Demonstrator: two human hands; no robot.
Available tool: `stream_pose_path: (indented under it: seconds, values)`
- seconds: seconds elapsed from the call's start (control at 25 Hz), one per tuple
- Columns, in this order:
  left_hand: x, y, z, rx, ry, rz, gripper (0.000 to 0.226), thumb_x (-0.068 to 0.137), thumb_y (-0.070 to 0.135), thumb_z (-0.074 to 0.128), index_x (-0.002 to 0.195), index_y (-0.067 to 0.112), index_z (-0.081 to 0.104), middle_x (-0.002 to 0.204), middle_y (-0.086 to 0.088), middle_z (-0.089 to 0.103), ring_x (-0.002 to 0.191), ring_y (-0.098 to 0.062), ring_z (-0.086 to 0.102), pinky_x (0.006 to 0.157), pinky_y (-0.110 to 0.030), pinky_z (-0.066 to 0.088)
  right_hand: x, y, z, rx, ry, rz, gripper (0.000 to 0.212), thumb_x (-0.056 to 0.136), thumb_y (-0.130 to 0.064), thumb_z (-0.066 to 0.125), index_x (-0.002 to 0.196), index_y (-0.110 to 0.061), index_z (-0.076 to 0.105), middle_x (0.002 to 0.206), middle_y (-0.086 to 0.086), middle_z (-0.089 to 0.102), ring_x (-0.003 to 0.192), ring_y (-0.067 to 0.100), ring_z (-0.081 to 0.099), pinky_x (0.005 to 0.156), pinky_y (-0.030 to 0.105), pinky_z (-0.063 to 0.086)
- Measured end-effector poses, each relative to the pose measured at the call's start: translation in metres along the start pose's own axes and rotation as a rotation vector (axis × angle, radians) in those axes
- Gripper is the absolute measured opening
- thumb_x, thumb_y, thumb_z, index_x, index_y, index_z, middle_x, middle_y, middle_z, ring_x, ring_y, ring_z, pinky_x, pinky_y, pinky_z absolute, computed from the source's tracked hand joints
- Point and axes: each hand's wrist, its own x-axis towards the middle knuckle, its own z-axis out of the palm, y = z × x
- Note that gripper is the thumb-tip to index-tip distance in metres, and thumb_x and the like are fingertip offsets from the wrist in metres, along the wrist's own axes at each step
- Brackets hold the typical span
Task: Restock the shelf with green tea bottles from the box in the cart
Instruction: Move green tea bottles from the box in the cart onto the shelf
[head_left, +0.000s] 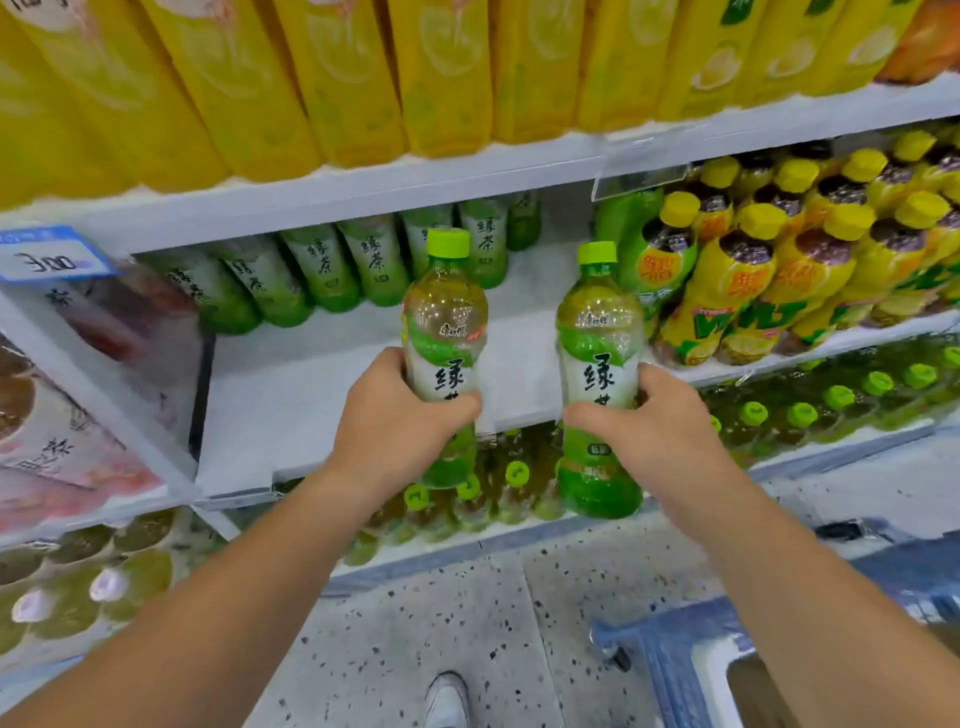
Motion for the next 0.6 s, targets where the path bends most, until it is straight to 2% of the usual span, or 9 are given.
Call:
stream_pose_path:
  seconds: [0.28,0.48,0.6]
  values:
    - [0.087,-0.024,0.027,-0.050,0.028,0.121,0.050,0.067,0.033,0.086,0.109,0.028,0.059,0.096,0.011,0.070,0.088,-0.009,0.068,0.078,-0.035,0.058,0.079,-0.011,0.044,0.031,0.072,-0.131,0.039,0.073,-0.018,0.086,0.105,-0.021,0.063,0.092,-0.007,0.072,0.082,0.012,0.070,0.073,0.033,0.058]
    - [0.112,-0.040,0.046,-0.136,0.066,0.225,0.057,0.066,0.030,0.086,0.118,0.029,0.061,0.101,0.013,0.072,0.093,-0.007,0.069,0.084,-0.036,0.059,0.110,-0.002,0.059,0.088,0.143,-0.255,0.053,0.077,-0.017,0.086,0.121,-0.023,0.057,0.108,-0.008,0.070,0.100,0.011,0.068,0.094,0.039,0.057]
    - [0.117,-0.044,0.046,-0.137,0.065,0.294,0.057,0.071,0.026,0.087,0.119,0.027,0.057,0.100,0.019,0.069,0.090,0.009,0.065,0.079,-0.018,0.053,0.120,0.007,0.067,0.114,0.177,-0.323,0.054,0.080,-0.014,0.083,0.125,-0.022,0.054,0.113,-0.007,0.069,0.106,0.011,0.067,0.100,0.041,0.055]
